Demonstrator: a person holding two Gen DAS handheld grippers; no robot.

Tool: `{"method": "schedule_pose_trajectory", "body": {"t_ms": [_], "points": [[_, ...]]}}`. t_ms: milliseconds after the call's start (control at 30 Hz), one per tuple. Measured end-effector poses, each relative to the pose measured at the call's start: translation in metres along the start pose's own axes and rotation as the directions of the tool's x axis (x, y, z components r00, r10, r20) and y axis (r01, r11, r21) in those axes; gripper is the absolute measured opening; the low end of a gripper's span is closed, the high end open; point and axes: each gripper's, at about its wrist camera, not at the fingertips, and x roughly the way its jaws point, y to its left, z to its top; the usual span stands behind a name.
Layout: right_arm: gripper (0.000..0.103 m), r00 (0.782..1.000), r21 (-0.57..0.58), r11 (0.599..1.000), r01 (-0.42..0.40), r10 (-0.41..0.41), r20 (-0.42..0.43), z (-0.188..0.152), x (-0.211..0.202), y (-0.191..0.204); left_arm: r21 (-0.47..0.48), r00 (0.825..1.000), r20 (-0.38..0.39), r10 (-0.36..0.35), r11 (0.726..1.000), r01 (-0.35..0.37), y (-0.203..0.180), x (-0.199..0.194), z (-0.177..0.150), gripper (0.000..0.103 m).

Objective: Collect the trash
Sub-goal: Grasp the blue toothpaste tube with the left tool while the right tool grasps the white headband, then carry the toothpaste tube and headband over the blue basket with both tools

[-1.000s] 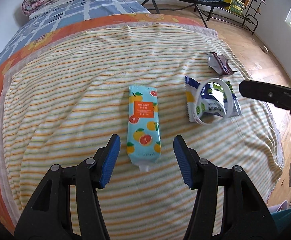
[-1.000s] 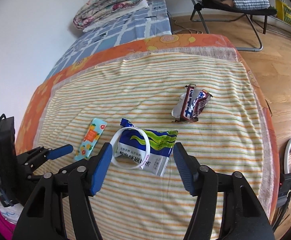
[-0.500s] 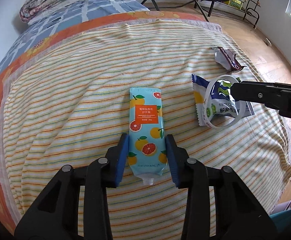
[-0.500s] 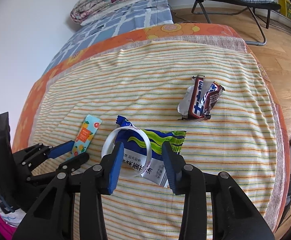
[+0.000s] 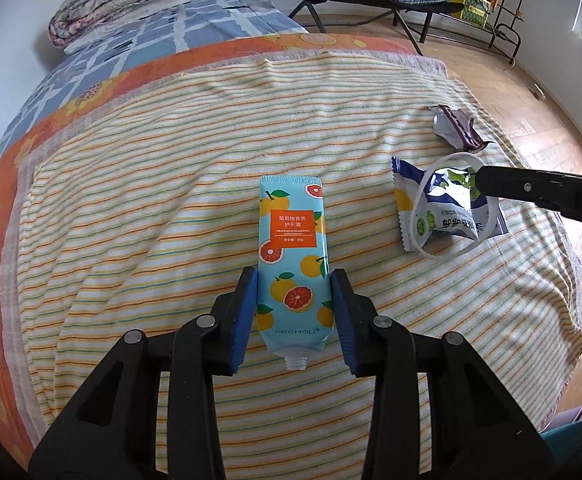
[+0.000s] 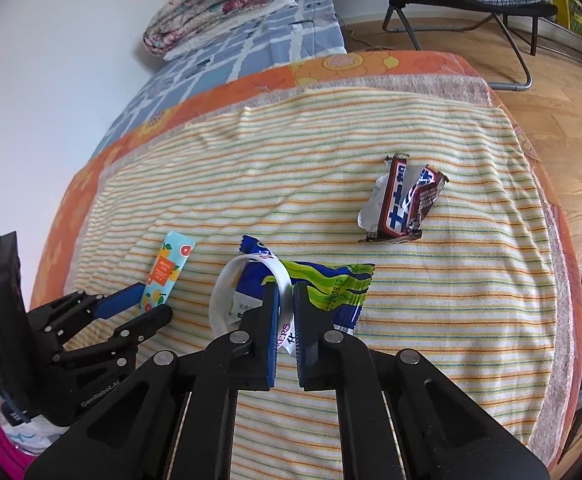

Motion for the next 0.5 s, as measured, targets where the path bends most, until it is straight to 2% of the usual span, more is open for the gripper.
{"method": "schedule_pose_trajectory", "body": {"t_ms": [500], "points": [[0.005,0.998,-0.089,0.996,-0.009,0.015,0.064,-0.018,-0.044,0.035,-0.015,0.999,0.045,-0.001,1.000,0.002,0.005,-0.047,-0.018,0.037]]}}
